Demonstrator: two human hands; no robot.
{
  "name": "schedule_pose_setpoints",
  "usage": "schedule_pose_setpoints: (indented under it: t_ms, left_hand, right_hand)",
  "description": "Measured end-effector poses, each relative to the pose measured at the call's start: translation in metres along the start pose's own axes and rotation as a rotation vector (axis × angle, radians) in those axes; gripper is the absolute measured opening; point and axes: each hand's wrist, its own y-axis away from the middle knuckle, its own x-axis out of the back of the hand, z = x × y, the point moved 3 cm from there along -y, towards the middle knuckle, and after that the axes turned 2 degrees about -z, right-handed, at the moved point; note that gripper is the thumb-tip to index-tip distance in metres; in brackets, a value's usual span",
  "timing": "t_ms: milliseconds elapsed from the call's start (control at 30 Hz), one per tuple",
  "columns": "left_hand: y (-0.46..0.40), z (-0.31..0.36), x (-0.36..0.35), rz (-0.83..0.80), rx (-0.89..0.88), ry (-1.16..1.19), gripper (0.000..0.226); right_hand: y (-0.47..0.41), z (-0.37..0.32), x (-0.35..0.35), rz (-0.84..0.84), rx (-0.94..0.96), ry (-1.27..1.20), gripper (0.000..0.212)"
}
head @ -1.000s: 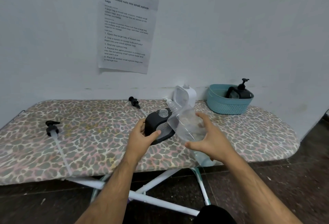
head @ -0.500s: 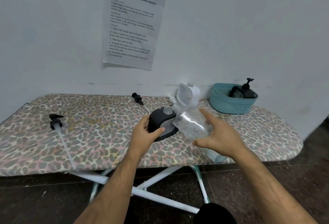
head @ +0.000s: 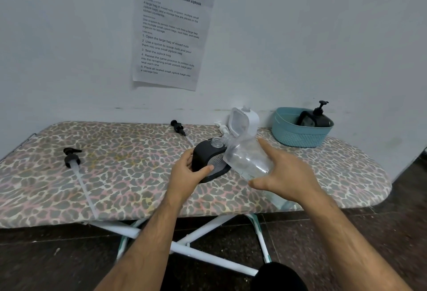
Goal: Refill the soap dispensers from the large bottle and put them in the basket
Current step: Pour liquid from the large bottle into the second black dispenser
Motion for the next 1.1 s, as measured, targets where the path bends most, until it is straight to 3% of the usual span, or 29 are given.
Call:
schedule_pose_setpoints:
  t_ms: [1100]
  left_hand:
    - [-0.002,-0.004,0.000,0.001,-0.002,0.004,0.056]
  right_hand:
    - [0.000,-0.020,0.026,-0.074,-0.007,0.158,0.113]
